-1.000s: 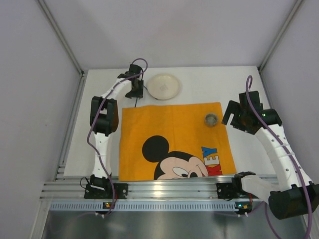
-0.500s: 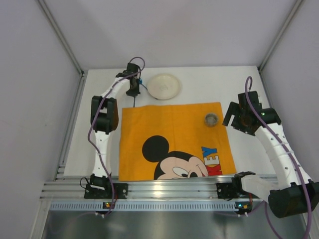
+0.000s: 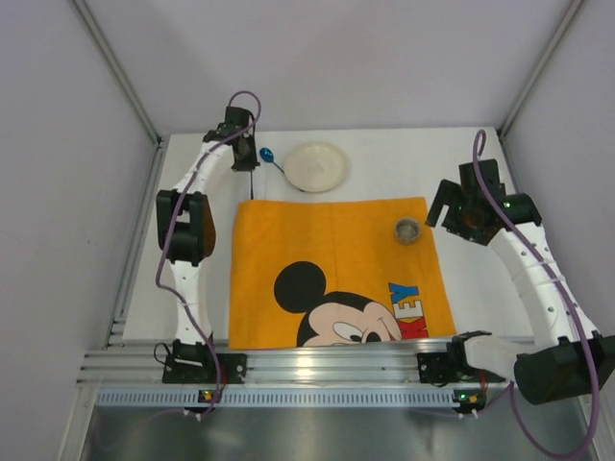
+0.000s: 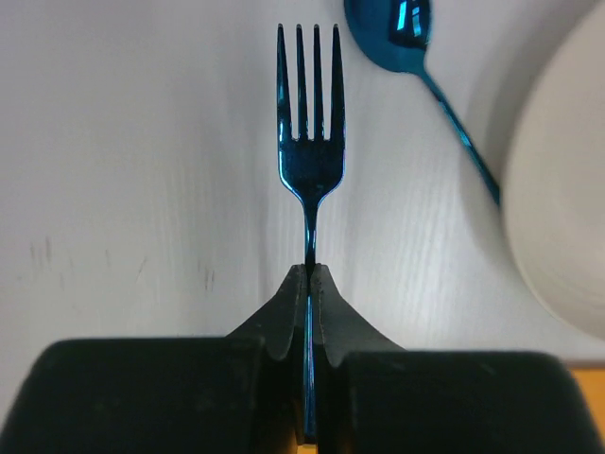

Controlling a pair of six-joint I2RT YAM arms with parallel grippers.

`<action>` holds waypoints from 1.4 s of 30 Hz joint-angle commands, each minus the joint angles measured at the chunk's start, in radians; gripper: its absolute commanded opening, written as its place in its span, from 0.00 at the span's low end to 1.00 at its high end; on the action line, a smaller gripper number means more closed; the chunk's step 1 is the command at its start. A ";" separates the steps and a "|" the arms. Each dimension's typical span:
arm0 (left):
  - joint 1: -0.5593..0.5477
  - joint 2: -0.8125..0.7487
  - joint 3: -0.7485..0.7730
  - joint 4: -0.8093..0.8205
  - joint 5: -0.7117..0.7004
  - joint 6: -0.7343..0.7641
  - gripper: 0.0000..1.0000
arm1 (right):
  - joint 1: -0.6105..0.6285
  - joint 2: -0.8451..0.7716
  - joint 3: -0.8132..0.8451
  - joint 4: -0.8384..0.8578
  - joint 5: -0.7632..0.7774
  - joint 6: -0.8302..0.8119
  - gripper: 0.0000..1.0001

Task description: Set the dinner table for one person

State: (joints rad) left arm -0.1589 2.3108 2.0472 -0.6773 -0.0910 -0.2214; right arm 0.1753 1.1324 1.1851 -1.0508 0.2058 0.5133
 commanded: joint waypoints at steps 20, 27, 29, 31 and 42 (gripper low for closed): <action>-0.312 -1.013 -1.171 0.070 -0.010 -0.371 0.00 | 0.110 0.707 0.726 0.278 -0.201 -0.036 0.99; -0.329 -0.913 -1.177 0.038 0.005 -0.380 0.00 | 0.118 0.693 0.671 0.278 -0.209 -0.016 1.00; -0.335 -0.915 -1.211 0.041 0.004 -0.394 0.00 | 0.116 0.666 0.627 0.278 -0.174 -0.025 1.00; -0.338 -0.918 -1.229 0.039 0.007 -0.404 0.00 | 0.113 0.617 0.555 0.279 -0.141 -0.042 1.00; -0.340 -0.919 -1.201 -0.028 0.020 -0.397 0.85 | 0.063 0.397 0.269 0.295 -0.077 -0.071 1.00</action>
State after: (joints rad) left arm -0.4938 1.4014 0.8211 -0.6842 -0.0715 -0.6098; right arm 0.2554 1.6135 1.4799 -0.7834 0.0933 0.4664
